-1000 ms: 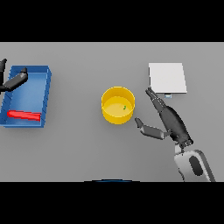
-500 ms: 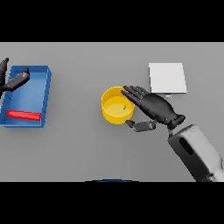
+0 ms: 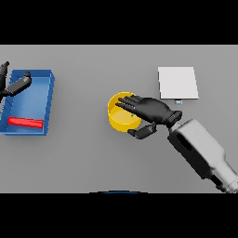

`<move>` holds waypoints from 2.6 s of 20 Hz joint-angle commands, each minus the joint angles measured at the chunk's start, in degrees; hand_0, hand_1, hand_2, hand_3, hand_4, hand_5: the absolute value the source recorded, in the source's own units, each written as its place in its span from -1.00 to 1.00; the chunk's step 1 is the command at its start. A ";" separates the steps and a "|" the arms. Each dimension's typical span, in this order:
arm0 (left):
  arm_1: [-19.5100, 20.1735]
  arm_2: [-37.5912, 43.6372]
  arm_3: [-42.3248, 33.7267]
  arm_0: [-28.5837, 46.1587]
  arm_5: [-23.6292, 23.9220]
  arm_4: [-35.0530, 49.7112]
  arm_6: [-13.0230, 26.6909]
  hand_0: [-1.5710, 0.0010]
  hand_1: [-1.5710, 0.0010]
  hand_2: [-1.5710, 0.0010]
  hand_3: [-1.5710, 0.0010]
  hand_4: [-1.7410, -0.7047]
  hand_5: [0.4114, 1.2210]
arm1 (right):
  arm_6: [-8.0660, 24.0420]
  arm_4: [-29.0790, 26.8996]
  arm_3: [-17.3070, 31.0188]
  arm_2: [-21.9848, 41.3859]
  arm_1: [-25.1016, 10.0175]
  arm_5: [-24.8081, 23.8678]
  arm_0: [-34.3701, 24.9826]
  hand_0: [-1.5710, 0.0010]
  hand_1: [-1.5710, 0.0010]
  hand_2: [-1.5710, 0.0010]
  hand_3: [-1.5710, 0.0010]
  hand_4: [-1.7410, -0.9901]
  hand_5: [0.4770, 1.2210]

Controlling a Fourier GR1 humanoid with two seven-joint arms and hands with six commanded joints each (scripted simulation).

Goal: Pick up the red beaker and tilt it to pour out 1 green nut into yellow bowl. Pick up the yellow bowl and place it on the metallic measuring scale.

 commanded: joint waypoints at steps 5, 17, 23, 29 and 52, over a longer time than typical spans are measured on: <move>0.70 0.03 0.24 -0.23 -0.63 -0.35 -0.99 1.00 1.00 1.00 1.00 0.83 -0.20 | -0.77 0.60 3.27 2.28 1.05 2.99 -2.82 1.00 1.00 1.00 1.00 0.26 -0.46; 0.86 0.41 0.63 0.30 -0.65 -0.01 -1.83 1.00 1.00 1.00 1.00 0.83 -0.22 | 1.63 3.72 9.29 6.07 2.78 5.93 -6.31 0.98 0.95 0.91 0.88 0.07 -0.17; 1.46 0.98 -0.17 0.38 -0.13 0.45 -1.13 1.00 1.00 1.00 1.00 0.82 -0.22 | 2.15 3.18 8.42 6.92 2.59 9.96 -7.22 -0.31 -0.26 -0.23 0.12 -0.55 0.65; 1.69 0.75 -1.02 0.91 -0.20 0.53 -1.47 1.00 1.00 1.00 1.00 0.81 -0.22 | 2.19 1.61 7.46 6.97 1.53 10.61 -6.73 -0.82 -0.81 -0.72 -0.47 -0.87 0.91; 3.09 1.07 -2.81 0.37 -0.47 0.55 -0.59 1.00 1.00 1.00 1.00 0.80 -0.18 | 5.41 -3.12 -2.08 -3.43 -12.27 15.29 -13.16 -1.00 -1.00 -1.00 -0.65 -0.94 1.00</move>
